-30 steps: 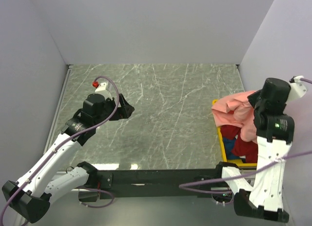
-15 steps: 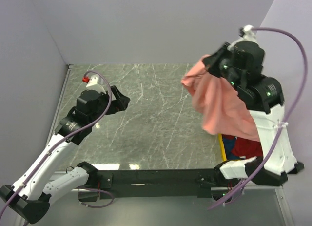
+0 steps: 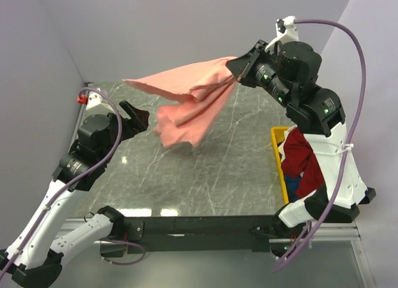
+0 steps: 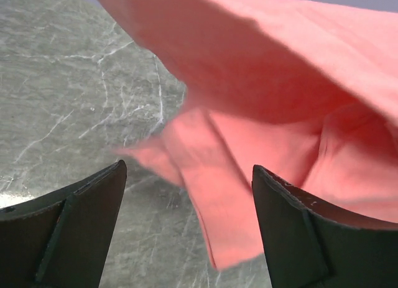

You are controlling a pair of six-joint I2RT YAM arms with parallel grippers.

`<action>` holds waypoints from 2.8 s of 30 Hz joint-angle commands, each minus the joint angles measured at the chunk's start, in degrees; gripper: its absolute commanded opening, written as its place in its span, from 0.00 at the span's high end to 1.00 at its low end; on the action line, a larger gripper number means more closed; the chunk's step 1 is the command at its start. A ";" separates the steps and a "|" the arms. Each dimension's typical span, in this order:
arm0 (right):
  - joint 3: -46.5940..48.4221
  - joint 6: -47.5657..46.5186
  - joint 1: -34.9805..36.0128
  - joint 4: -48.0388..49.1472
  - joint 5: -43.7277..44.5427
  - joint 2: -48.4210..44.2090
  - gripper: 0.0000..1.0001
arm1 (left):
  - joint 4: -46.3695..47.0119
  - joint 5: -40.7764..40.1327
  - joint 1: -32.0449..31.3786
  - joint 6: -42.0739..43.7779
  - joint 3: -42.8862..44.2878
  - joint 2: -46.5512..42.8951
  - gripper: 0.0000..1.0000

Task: Fold and stack the t-shirts
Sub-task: Move the tshirt to the center of the board, then flatten the tshirt out

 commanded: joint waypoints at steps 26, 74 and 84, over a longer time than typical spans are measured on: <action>-72.55 4.03 -10.42 24.93 -0.37 -3.75 0.31 | 19.51 -3.51 -0.64 -20.56 -21.73 26.43 0.47; -57.81 3.76 7.85 26.35 7.18 22.09 0.35 | 18.55 -10.90 -2.93 -25.13 -23.48 36.04 0.99; -61.49 7.54 10.41 25.11 9.47 23.33 0.46 | 18.99 -10.11 -1.44 -24.69 -26.21 32.26 0.99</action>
